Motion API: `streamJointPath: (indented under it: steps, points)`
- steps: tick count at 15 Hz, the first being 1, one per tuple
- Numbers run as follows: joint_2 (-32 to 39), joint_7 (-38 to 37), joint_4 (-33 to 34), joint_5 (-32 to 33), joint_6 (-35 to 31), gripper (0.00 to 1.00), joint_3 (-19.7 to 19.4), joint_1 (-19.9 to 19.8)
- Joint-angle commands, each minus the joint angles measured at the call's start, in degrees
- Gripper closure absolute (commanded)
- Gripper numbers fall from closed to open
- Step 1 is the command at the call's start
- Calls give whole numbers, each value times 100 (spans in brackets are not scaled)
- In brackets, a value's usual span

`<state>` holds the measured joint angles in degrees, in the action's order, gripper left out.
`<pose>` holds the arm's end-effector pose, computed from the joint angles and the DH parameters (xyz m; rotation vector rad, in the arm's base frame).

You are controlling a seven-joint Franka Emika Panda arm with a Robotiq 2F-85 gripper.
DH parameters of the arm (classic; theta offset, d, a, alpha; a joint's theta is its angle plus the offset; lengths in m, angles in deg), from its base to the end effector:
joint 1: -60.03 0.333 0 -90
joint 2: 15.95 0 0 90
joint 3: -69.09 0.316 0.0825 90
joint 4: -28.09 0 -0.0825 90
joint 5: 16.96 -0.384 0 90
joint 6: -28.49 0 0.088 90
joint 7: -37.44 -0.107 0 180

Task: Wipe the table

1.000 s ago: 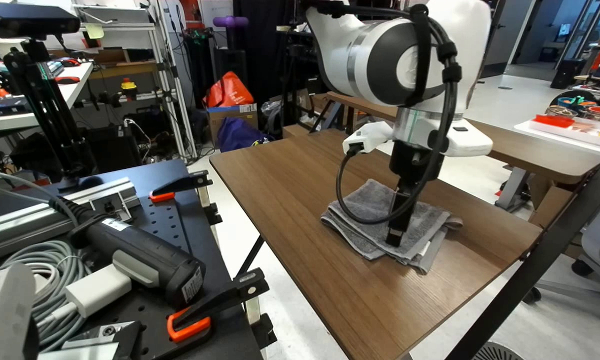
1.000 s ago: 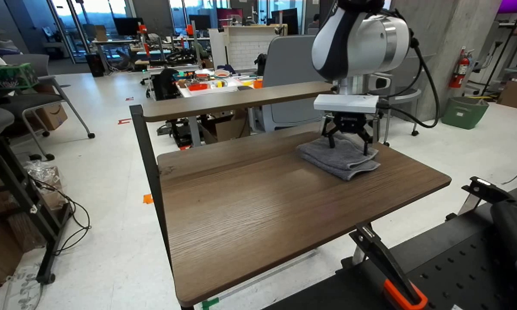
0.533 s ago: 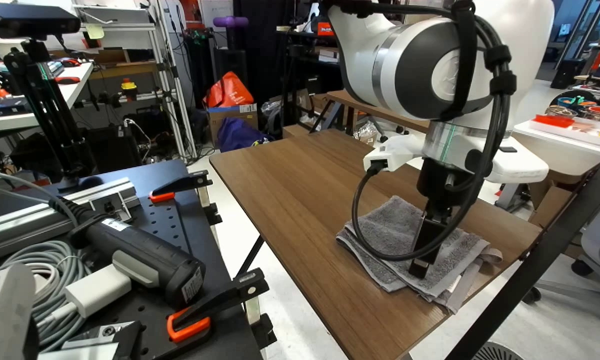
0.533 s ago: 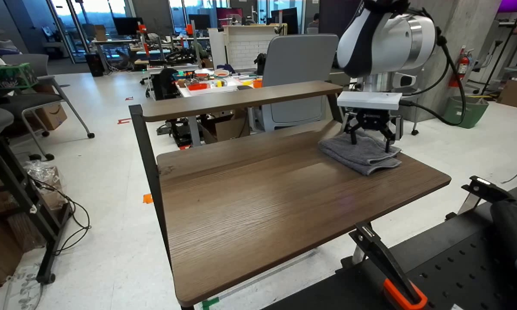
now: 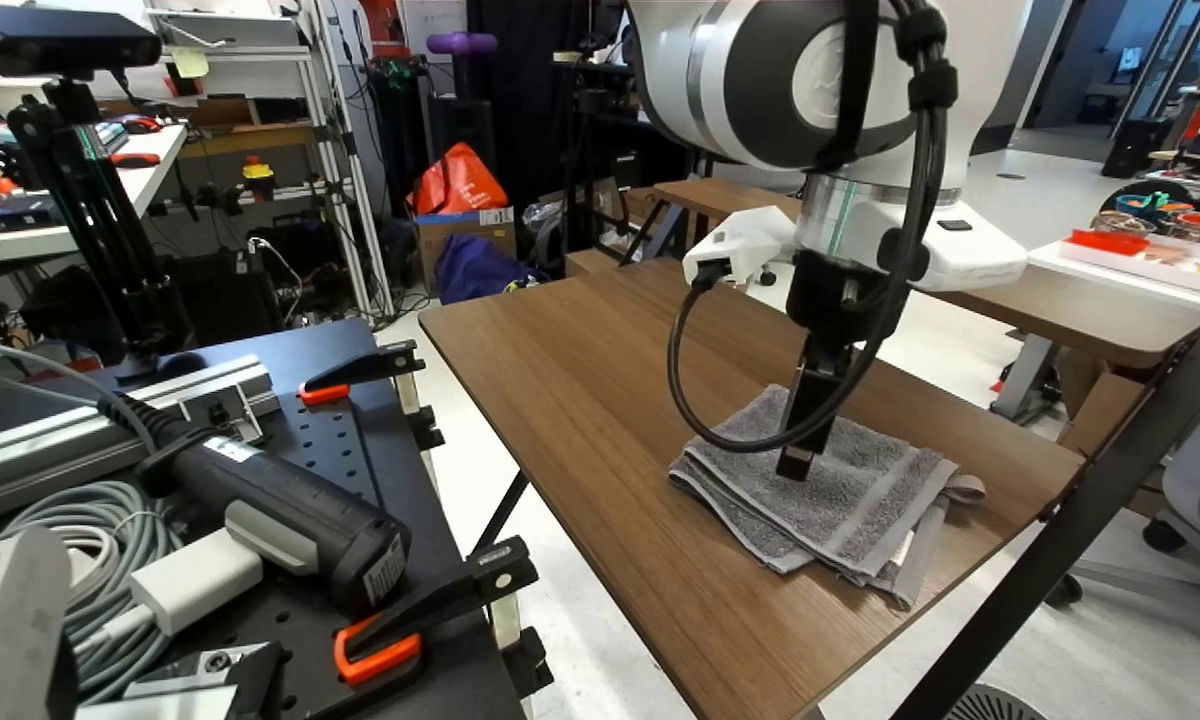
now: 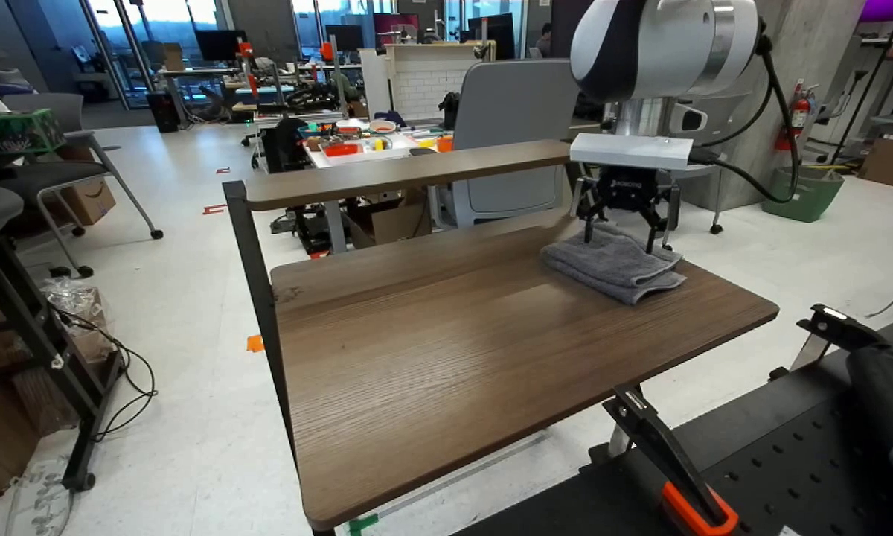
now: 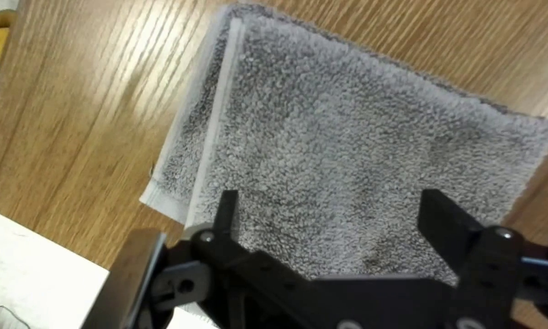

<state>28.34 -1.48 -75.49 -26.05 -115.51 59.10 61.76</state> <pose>0.6305 -0.0884 0.1142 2.7813 -1.3590 -0.0624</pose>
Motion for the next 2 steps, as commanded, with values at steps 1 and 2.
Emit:
streamJointPath:
  steps: [1, 2]
  points:
    - [-7, 27, -6, -9, 16, 0, -8, 0]
    - [-9, 40, -18, -9, 14, 0, -9, -6]
